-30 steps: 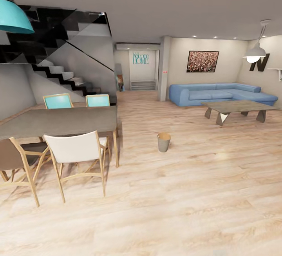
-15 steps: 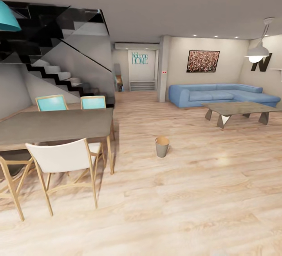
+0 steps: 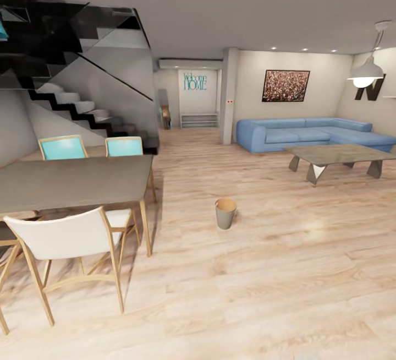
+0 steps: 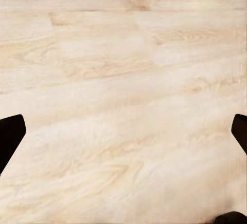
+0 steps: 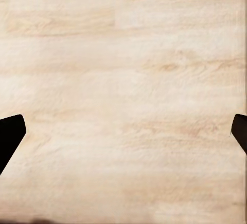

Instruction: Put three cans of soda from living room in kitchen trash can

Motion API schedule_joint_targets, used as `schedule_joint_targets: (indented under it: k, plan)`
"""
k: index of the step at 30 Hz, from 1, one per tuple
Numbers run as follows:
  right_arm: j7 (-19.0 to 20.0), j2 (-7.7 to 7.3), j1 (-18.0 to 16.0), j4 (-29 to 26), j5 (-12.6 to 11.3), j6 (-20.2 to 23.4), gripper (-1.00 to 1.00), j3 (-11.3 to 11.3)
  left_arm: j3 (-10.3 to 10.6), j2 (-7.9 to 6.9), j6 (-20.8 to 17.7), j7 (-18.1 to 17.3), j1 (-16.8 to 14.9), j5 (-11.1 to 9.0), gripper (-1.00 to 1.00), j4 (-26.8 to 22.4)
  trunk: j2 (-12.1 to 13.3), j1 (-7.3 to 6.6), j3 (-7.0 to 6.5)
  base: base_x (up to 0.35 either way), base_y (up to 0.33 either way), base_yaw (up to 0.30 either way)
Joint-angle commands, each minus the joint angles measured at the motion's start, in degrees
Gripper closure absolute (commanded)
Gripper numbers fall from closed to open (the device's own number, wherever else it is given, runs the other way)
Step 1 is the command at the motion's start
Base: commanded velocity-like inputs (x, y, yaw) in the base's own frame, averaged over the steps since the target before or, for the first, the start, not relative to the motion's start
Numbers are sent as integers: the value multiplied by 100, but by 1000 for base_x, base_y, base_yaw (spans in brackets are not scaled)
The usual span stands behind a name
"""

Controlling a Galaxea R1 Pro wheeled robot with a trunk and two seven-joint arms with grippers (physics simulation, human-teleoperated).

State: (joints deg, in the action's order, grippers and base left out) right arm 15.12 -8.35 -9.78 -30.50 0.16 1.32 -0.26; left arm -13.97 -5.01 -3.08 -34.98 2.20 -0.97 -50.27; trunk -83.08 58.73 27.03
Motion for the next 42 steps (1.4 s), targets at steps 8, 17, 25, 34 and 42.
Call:
schedule_joint_targets:
  k: [8, 17, 25, 34, 42]
  plan:
    - [0, 0, 0, 0, 0, 0, -100, 0, 0, 0, 0, 0, 0, 0, -100, 0, 0, 0, 34, 343, -94, 0]
    - [-1, 0, -1, 0, 1, 0, -100, 0, 0, 0, 0, 0, 0, 0, -100, 0, 0, 0, 52, 344, -74, 0]
    - [-6, 0, -2, 7, 2, 0, -100, 0, 0, 0, 0, 0, 0, 0, -100, 0, 0, 0, 54, 344, -60, 0]
    - [-8, 0, 2, 9, 1, -1, -100, 0, 0, 0, 0, 0, 0, -1, -100, 0, 0, 0, 54, 345, -8, 0]
    - [-9, 0, 1, 9, 2, -2, -100, 0, 0, 0, 0, 0, 0, 0, -100, 0, 0, 0, 54, 345, -1, 0]
